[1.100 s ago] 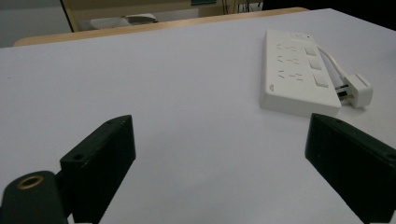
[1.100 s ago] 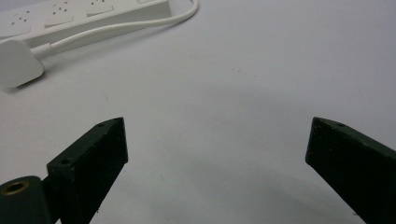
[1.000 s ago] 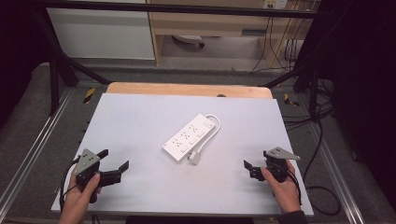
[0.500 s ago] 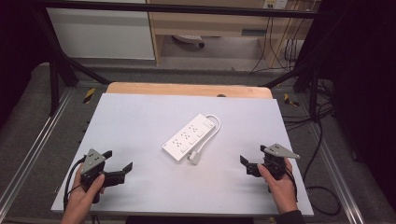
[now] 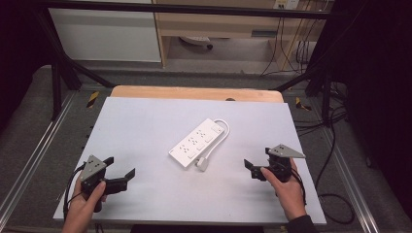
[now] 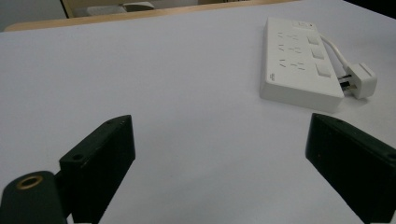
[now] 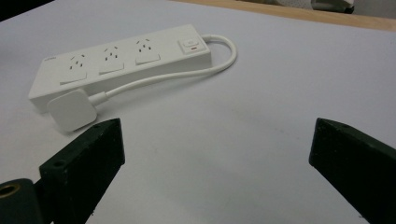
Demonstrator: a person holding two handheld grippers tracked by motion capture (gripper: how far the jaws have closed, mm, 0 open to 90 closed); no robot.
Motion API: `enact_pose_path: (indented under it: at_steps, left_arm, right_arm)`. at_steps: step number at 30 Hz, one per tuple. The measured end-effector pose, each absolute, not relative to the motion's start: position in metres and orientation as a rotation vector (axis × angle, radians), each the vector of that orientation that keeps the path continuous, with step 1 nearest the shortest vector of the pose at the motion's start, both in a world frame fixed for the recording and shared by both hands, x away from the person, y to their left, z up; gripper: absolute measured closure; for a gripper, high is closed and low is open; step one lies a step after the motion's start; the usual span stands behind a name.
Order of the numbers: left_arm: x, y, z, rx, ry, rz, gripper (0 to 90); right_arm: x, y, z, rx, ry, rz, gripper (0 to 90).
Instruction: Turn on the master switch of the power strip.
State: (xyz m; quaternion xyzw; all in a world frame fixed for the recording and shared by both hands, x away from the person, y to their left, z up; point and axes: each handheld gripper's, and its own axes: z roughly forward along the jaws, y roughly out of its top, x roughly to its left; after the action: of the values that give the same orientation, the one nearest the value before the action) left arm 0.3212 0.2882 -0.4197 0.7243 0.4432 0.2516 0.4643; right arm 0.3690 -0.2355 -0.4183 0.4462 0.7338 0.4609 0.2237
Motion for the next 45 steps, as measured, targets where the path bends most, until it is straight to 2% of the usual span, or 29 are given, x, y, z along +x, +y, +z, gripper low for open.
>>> enact_pose_path:
  at_steps: [14,19,33,38,42,45]
  left_arm:
    - [0.321,0.288,-0.421,1.788,1.092,0.621,8.1]
    - [0.322,0.288,-0.421,1.787,1.098,0.619,7.9]
    - [0.323,0.287,-0.422,1.796,1.101,0.609,6.5]
    - [0.323,0.287,-0.422,1.798,1.104,0.606,6.5]
    - [0.324,0.288,-0.422,1.799,1.104,0.606,6.5]
    - [0.324,0.288,-0.422,1.801,1.103,0.607,6.5]
  right_arm:
    - [0.391,-0.231,-0.403,1.278,1.958,1.292,5.9]
    - [0.401,-0.227,-0.393,1.26,1.946,1.309,11.1]
    - [0.425,-0.219,-0.377,1.26,1.906,1.31,5.0]
    - [0.435,-0.214,-0.375,1.246,1.903,1.292,8.9]
    - [0.442,-0.212,-0.369,1.237,1.888,1.303,17.0]
    - [0.445,-0.21,-0.368,1.246,1.877,1.314,18.3]
